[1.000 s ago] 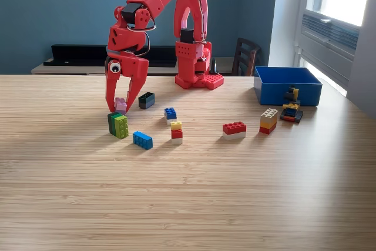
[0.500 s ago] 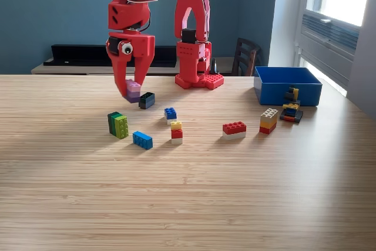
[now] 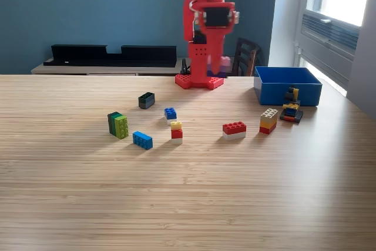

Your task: Grasp a lego block and put it in the bin.

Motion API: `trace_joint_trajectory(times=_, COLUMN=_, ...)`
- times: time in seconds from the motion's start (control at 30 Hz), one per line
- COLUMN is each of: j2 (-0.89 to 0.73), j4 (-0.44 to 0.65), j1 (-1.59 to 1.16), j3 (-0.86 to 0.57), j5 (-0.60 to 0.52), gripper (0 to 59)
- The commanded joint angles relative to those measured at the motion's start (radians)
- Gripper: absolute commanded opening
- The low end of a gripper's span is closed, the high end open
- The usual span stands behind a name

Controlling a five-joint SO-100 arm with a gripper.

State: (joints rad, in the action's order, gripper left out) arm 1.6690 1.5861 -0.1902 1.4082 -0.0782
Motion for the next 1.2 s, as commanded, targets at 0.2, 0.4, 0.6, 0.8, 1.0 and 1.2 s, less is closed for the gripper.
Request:
trace_joint_trajectory(times=0.2, j2=0.077, j4=0.054, j1=-0.512, j3=-0.026, j5=0.026, gripper=0.0)
trace_joint_trajectory(times=0.4, j2=0.074, j4=0.054, j1=-0.770, j3=0.012, j5=0.029, gripper=0.0)
trace_joint_trajectory(times=0.6, j2=0.072, j4=0.054, j1=-0.982, j3=0.061, j5=0.072, gripper=0.0)
trace_joint_trajectory(times=0.8, j2=0.072, j4=0.052, j1=-1.071, j3=0.107, j5=0.098, gripper=0.0)
trace_joint_trajectory(times=1.0, j2=0.072, j4=0.052, j1=-1.058, j3=0.107, j5=0.109, gripper=14.3)
trace_joint_trajectory(times=1.2, j2=0.072, j4=0.051, j1=-1.039, j3=0.103, j5=0.117, gripper=32.6)
